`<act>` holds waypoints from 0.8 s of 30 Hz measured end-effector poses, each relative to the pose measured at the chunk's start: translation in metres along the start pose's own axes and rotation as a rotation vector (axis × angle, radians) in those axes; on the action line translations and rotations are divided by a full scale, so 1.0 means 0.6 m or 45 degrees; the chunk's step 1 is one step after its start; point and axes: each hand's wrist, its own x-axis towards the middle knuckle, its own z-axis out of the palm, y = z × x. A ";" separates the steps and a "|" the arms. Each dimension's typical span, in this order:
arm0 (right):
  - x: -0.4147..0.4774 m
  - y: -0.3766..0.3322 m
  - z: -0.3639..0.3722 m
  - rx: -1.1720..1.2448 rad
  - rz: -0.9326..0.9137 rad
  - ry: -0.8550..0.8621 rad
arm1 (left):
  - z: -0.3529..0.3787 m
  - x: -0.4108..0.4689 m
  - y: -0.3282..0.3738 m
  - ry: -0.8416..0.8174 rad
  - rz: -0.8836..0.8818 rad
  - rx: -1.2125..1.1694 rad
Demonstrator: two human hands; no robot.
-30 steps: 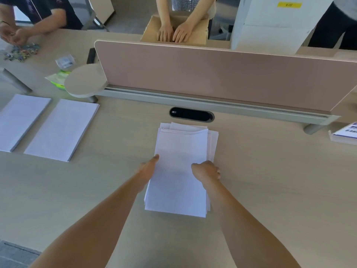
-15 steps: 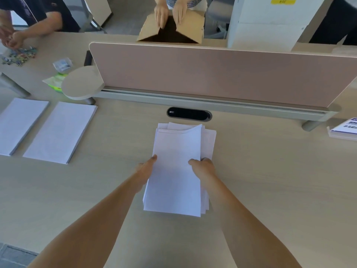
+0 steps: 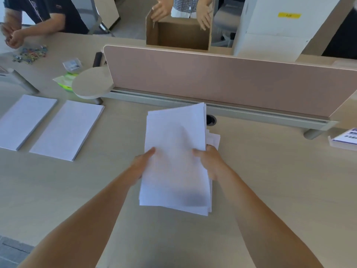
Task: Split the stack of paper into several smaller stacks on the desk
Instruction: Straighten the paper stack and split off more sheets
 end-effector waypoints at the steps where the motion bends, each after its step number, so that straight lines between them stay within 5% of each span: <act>1: -0.005 -0.008 -0.001 0.022 -0.028 -0.029 | -0.011 -0.012 0.016 -0.020 0.058 -0.048; 6: -0.047 -0.032 0.038 0.045 -0.272 -0.113 | -0.062 -0.079 0.068 -0.280 0.290 -0.232; 16: -0.088 -0.033 0.227 -0.094 -0.414 -0.137 | -0.210 -0.103 0.027 0.219 0.693 -0.187; 24: -0.095 -0.026 0.355 -0.243 -0.325 -0.135 | -0.371 -0.057 -0.037 0.140 0.678 -0.095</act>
